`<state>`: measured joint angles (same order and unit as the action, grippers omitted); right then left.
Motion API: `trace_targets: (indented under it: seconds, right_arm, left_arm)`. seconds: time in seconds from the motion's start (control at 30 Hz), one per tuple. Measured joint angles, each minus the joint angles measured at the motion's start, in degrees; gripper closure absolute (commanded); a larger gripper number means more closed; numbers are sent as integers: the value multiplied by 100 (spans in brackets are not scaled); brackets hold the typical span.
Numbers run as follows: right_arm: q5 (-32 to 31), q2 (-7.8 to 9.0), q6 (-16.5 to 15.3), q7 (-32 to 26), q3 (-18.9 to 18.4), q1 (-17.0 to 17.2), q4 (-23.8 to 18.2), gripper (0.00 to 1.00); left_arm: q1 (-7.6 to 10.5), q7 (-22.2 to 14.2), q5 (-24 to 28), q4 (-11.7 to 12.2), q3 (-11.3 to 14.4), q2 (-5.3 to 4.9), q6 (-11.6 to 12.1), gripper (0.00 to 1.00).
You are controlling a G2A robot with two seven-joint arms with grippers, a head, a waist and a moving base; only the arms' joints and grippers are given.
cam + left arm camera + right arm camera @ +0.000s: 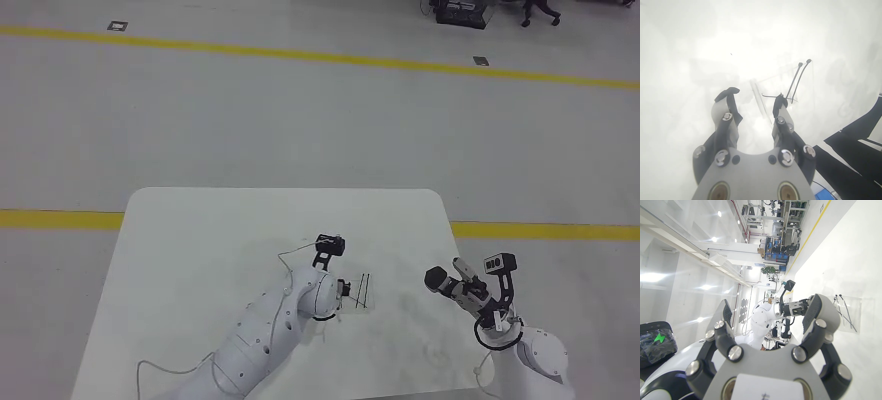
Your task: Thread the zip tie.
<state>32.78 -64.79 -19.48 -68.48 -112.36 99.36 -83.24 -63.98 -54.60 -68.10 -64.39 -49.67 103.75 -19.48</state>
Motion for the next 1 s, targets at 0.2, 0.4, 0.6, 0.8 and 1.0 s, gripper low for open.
trace_targets:
  seconds: [0.2,0.4,0.6,0.8,1.0]
  right_arm:
    - [0,0,0,0,0,0,0,0]
    - [0,0,0,0,0,0,0,0]
    - [0,0,0,0,0,0,0,0]
    - [0,0,0,0,0,0,0,0]
    - [0,0,0,0,0,0,0,0]
  left_arm:
    - [67,-41,-40,113,-40,62,0,81]
    - [102,-16,-17,188,-33,84,0,93]
    - [122,6,4,245,-37,95,0,100]
    - [79,-25,-141,207,-204,99,0,100]
    - [-13,-120,-386,26,-377,81,0,100]
